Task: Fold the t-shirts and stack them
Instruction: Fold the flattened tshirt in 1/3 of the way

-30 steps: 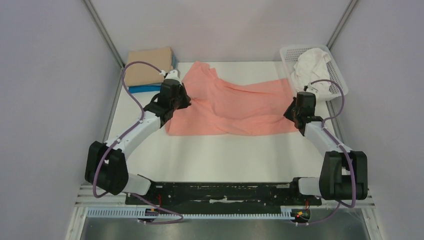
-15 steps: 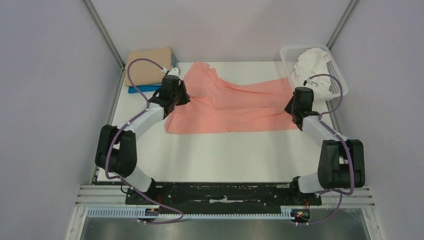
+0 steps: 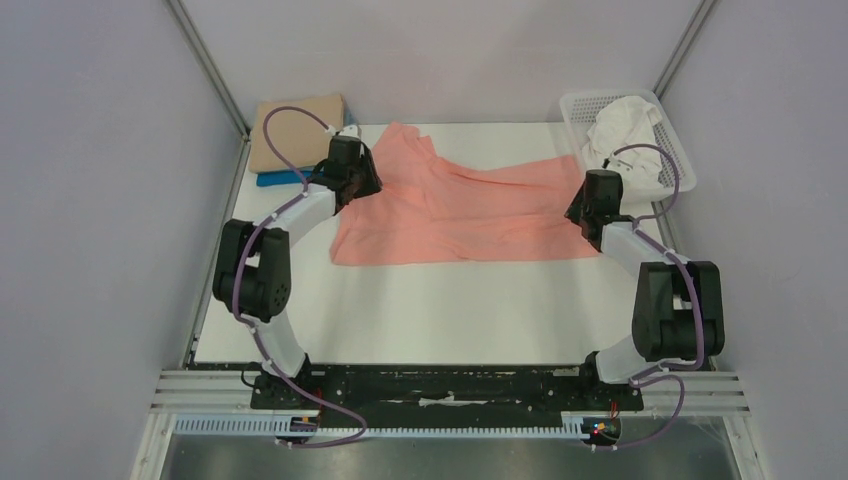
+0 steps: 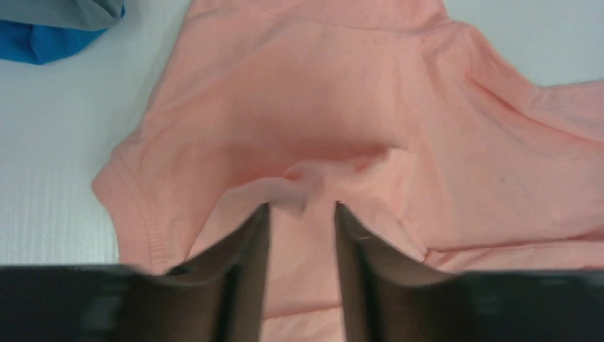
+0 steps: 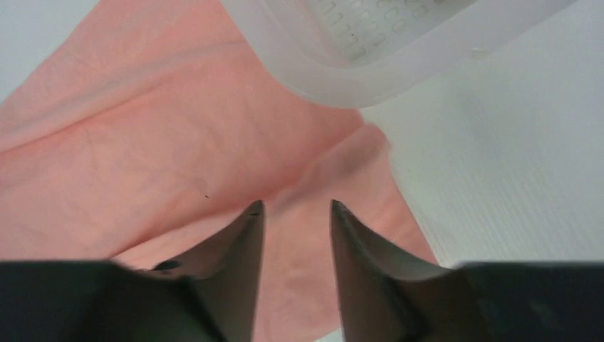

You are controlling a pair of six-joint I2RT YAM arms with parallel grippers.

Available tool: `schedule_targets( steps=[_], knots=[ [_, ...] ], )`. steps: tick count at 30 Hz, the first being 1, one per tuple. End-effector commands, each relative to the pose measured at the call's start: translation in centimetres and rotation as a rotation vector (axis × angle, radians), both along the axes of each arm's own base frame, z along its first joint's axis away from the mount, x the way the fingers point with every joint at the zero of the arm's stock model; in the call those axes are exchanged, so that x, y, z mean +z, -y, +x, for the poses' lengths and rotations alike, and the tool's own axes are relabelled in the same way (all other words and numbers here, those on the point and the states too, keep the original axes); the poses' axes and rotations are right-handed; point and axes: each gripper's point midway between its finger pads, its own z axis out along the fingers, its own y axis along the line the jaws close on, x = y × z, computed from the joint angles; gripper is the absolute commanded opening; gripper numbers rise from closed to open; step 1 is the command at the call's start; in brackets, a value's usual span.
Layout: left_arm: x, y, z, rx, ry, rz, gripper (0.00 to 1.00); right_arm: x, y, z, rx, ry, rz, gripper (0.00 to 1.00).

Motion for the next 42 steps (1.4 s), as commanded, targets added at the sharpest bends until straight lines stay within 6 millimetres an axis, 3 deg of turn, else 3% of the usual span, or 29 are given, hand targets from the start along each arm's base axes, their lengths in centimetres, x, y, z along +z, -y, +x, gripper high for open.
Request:
schedule_targets(
  steps=[1,3,7,9,12,16,22,26,30,33,37,42],
  knots=[
    [1.1,-0.2,1.4,0.027,-0.018,0.0,0.55,2.2,-0.5,1.4,0.012,0.026,-0.034,0.52],
    [1.9,0.1,1.5,0.023,-0.011,-0.022,0.76,2.4,-0.6,1.2,0.015,0.0,-0.039,0.66],
    [3.7,1.3,0.4,-0.026,0.005,-0.093,0.8,3.0,-1.8,0.4,0.054,-0.006,-0.045,0.83],
    [4.0,2.1,-0.6,-0.058,0.0,-0.145,0.81,3.1,-2.7,-0.2,0.072,-0.006,-0.05,0.97],
    [3.0,3.8,-2.6,-0.129,-0.041,-0.232,0.81,2.7,-4.2,-1.3,0.1,-0.028,-0.036,0.98],
    [0.5,5.2,-4.2,-0.176,-0.108,-0.302,0.82,1.5,-7.7,-2.6,0.191,-0.048,-0.033,0.98],
    [-3.5,7.3,-5.3,-0.235,-0.222,-0.411,0.83,-2.2,-13.1,-1.3,0.355,-0.069,0.022,0.98],
    [-5.4,7.6,-6.6,-0.245,-0.294,-0.438,0.84,-4.8,-14.4,-1.8,0.4,-0.139,0.016,0.98],
    [-6.7,6.3,-8.4,-0.196,-0.302,-0.407,0.84,-6.3,-13.9,-4.3,0.379,-0.155,0.05,0.98],
    [-8.3,4.9,-11.2,-0.143,-0.34,-0.381,0.84,-7.2,-13.7,-7.2,0.363,-0.18,0.096,0.98],
    [-10.5,3.1,-16.4,-0.065,-0.41,-0.375,0.85,-8.8,-14.0,-12.3,0.353,-0.218,0.187,0.98],
    [-11.0,1.4,-21.9,-0.013,-0.407,-0.376,0.85,-9.2,-13.8,-17.9,0.336,-0.226,0.257,0.98]
  ],
)
